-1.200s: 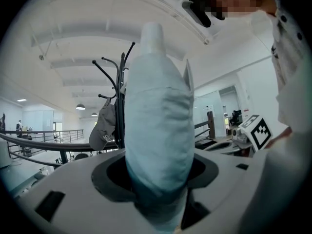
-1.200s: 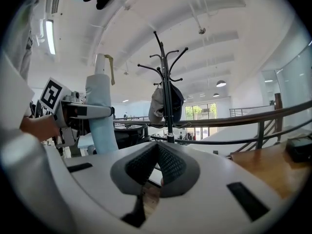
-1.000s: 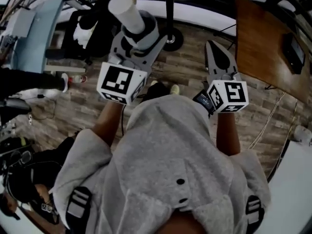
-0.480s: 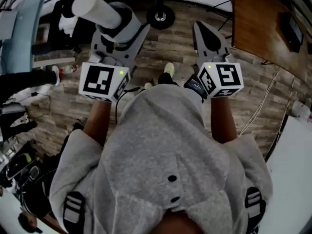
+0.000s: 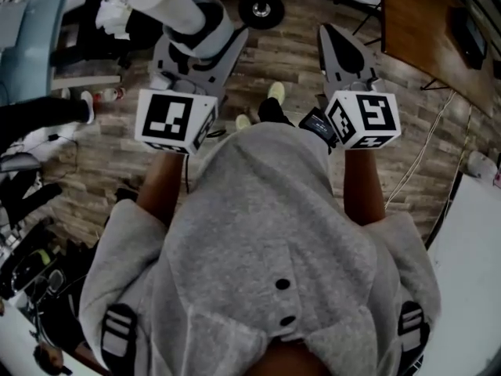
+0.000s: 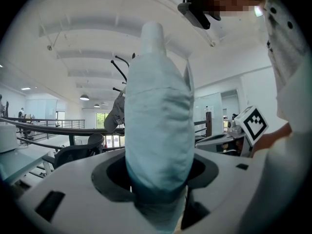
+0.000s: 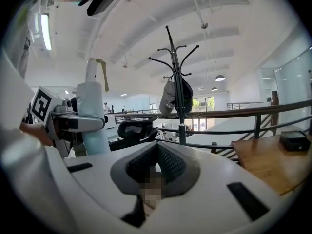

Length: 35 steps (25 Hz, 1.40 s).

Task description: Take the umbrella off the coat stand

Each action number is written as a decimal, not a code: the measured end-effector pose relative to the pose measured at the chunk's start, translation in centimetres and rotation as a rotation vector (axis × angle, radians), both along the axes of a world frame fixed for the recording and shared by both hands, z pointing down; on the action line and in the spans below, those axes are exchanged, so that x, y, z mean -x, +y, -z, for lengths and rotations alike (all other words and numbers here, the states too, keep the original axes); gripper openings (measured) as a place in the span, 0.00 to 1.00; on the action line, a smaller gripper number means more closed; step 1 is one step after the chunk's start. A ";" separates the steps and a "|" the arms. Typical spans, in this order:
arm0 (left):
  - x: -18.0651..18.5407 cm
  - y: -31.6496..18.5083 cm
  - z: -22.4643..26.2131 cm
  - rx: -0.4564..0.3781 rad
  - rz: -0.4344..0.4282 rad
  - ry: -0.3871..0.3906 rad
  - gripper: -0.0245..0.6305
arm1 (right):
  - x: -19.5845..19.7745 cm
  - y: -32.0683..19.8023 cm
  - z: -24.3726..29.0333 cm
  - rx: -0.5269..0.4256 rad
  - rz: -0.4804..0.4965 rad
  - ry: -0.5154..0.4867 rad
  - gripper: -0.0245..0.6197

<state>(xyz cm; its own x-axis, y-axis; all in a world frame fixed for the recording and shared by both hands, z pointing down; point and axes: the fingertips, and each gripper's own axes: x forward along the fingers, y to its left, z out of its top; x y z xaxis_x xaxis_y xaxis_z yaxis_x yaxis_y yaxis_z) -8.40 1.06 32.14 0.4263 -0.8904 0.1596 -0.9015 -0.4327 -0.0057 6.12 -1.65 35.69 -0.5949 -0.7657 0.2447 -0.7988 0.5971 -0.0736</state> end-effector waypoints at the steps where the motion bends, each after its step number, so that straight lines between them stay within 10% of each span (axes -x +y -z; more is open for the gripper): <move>1: 0.0 0.9 0.0 -0.004 0.004 0.000 0.45 | 0.1 0.9 0.1 -0.007 0.003 -0.001 0.05; 16: 3.9 12.8 -0.3 -0.006 -0.011 0.039 0.45 | 4.0 12.9 1.2 -0.024 -0.005 0.060 0.05; 35: 4.9 14.3 -1.6 0.068 0.032 0.073 0.45 | 5.9 12.6 -0.2 0.049 0.035 0.051 0.05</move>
<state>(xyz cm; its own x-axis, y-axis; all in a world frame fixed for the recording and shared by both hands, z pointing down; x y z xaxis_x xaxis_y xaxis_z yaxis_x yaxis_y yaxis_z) -13.32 15.37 33.76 0.4103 -0.8920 0.1896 -0.9120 -0.4005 0.0892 0.26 10.96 35.88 -0.6072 -0.7307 0.3121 -0.7807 0.6217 -0.0633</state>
